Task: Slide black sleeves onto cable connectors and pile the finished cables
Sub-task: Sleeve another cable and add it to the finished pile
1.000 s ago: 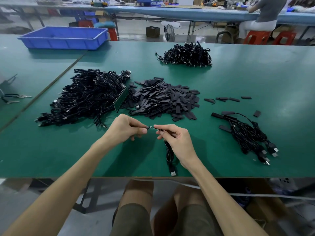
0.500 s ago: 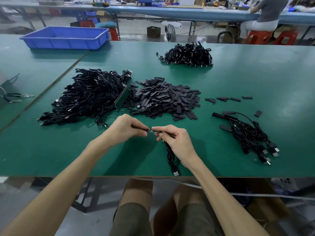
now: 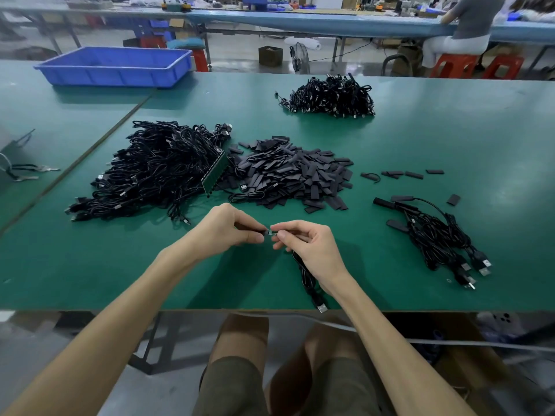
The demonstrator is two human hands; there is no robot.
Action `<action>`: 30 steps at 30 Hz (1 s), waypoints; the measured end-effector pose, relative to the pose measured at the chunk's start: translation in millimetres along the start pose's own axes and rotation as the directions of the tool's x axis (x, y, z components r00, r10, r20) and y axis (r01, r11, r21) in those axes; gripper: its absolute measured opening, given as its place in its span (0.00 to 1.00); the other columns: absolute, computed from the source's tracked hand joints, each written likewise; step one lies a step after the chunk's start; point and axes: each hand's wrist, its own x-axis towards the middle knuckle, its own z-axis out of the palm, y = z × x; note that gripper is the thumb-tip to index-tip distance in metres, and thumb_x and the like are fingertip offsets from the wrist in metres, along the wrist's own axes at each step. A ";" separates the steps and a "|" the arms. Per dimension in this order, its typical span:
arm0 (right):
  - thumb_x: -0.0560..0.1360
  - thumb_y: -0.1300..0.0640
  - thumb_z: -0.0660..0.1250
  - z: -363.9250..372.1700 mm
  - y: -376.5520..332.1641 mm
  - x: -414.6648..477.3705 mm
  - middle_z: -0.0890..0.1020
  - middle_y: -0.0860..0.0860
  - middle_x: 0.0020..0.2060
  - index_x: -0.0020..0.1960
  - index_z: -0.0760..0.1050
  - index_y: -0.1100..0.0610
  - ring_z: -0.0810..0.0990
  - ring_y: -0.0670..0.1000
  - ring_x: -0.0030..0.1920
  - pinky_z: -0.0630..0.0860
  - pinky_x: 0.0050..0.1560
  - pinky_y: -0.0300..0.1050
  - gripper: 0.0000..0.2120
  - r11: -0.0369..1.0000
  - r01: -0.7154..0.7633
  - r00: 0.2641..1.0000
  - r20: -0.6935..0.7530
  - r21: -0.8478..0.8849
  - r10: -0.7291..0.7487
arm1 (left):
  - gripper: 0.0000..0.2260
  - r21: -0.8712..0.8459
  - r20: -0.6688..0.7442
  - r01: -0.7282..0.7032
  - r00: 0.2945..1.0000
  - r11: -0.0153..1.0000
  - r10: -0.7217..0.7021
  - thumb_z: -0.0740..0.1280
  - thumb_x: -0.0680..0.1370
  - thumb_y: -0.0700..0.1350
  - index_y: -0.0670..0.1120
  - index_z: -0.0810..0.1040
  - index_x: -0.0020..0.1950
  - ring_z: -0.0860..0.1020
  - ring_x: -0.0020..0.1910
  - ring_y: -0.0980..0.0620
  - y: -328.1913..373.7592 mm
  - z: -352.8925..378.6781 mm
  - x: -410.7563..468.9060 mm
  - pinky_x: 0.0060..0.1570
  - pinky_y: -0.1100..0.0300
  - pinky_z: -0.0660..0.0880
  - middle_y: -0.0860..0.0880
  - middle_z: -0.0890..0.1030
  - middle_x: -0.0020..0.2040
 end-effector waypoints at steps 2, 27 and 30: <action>0.79 0.66 0.71 0.1 -0.4 -0.2 0.88 0.54 0.41 0.53 0.87 0.58 0.88 0.50 0.42 0.79 0.45 0.37 0.08 1.000 -0.005 1.000 0.010 0.002 0.005 | 0.09 0.014 0.006 -0.013 1.000 1.000 0.012 0.79 0.73 0.45 0.52 0.88 0.52 0.83 0.45 0.62 0.5 2.4 -0.7 0.44 0.72 0.74 0.59 0.87 0.45; 0.76 0.67 0.74 1.0 -4.9 -2.6 0.87 0.60 0.38 0.47 0.80 0.67 0.86 0.55 0.34 0.77 0.38 0.35 0.04 0.998 -0.055 0.997 0.048 0.029 0.054 | 0.03 -0.077 0.262 0.079 0.963 0.994 -0.056 0.74 0.78 0.42 0.46 0.88 0.48 0.76 0.34 0.50 4.7 -4.7 3.9 0.34 0.61 0.75 0.44 0.85 0.38; 0.76 0.67 0.74 0.6 -6.0 -3.0 0.87 0.61 0.38 0.46 0.80 0.66 0.86 0.53 0.34 0.73 0.32 0.31 0.04 0.998 -0.060 0.997 0.043 0.029 0.059 | 0.04 -0.076 0.291 0.107 0.953 0.991 -0.080 0.75 0.77 0.41 0.46 0.89 0.49 0.77 0.33 0.55 6.3 -4.8 6.7 0.34 0.63 0.75 0.47 0.85 0.36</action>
